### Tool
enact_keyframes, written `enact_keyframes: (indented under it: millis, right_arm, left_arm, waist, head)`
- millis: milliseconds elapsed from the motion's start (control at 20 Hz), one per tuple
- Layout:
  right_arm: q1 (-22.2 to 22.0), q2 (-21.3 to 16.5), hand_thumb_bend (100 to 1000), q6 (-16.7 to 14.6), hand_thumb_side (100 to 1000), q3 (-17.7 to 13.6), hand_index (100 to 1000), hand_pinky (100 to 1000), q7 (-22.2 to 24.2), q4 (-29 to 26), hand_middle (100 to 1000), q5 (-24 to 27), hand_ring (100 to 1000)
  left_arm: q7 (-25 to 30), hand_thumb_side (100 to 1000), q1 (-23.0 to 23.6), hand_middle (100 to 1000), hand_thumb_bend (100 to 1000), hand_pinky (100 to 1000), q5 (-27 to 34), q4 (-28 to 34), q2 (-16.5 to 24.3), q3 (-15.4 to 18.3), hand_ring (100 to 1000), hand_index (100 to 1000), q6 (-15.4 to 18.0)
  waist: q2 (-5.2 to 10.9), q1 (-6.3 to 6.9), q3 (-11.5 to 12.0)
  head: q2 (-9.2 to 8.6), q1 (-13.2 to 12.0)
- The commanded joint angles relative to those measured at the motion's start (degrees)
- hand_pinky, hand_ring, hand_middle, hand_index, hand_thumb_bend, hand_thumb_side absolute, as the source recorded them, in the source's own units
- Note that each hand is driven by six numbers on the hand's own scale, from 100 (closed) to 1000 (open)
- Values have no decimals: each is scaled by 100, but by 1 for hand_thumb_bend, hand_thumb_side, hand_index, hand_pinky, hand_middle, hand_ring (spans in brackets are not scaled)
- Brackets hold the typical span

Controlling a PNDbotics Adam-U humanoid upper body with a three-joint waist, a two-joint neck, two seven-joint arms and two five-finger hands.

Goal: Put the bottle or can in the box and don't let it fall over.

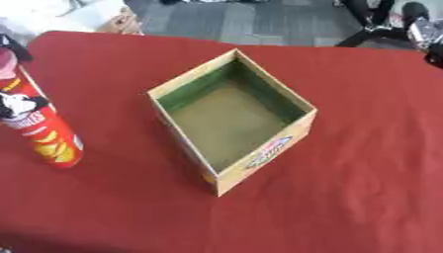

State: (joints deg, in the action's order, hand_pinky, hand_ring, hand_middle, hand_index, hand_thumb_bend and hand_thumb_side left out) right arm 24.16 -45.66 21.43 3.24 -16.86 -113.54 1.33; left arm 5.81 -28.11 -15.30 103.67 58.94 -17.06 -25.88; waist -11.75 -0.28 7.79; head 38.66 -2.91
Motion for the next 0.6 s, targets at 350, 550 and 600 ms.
enact_keyframes:
  millis: [350, 550, 600]
  right_arm:
    - [64, -121, 300, -22, 328, -53, 826, 687, -24, -105, 804, 67, 844]
    - [57, -119, 294, -24, 328, -54, 826, 686, -28, -105, 804, 72, 844]
    - [55, -118, 294, -24, 329, -53, 826, 687, -29, -105, 805, 73, 844]
  left_arm:
    - [-344, 100, -19, 178, 495, 407, -157, 258, 152, 34, 553, 145, 75]
    - [-290, 100, -31, 138, 502, 390, -157, 354, 171, 62, 542, 137, 144]
    - [-261, 100, -38, 134, 504, 382, -160, 381, 180, 71, 537, 134, 168]
  waist:
    - [60, 8, -4]
    - [73, 19, -5]
    - [75, 23, -4]
  head:
    - [3, 2]
    - [9, 7]
    - [12, 7]
